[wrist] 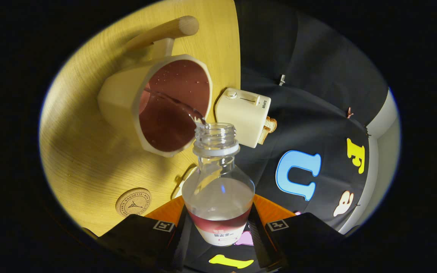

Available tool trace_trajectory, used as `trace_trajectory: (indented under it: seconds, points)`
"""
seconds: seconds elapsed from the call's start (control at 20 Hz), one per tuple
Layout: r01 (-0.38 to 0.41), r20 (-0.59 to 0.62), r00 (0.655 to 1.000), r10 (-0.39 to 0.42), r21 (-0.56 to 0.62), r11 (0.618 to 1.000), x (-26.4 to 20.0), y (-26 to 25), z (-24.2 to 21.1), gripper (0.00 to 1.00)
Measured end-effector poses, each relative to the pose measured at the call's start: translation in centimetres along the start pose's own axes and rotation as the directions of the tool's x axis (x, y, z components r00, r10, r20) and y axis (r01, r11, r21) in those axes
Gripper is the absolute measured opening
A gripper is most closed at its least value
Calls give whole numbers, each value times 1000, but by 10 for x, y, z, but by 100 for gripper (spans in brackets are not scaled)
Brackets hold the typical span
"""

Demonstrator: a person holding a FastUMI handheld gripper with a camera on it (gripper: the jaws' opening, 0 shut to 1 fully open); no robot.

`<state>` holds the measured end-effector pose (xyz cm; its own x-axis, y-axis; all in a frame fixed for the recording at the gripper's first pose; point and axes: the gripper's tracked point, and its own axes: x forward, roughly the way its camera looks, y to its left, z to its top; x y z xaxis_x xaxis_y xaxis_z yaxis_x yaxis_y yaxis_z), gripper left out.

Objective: Take the bottle from table, then pour the juice into the cup, finally place the bottle on the coaster

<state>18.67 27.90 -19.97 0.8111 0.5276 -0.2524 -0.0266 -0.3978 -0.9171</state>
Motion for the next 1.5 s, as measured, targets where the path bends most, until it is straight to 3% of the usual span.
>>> trace_trajectory:
  seconds: [0.45,1.5]
  points:
    - [-32,2,999,32,-73,997,-2,9,-3,73]
    - [-6,51,998,21,-276,961,4,-19,7,73]
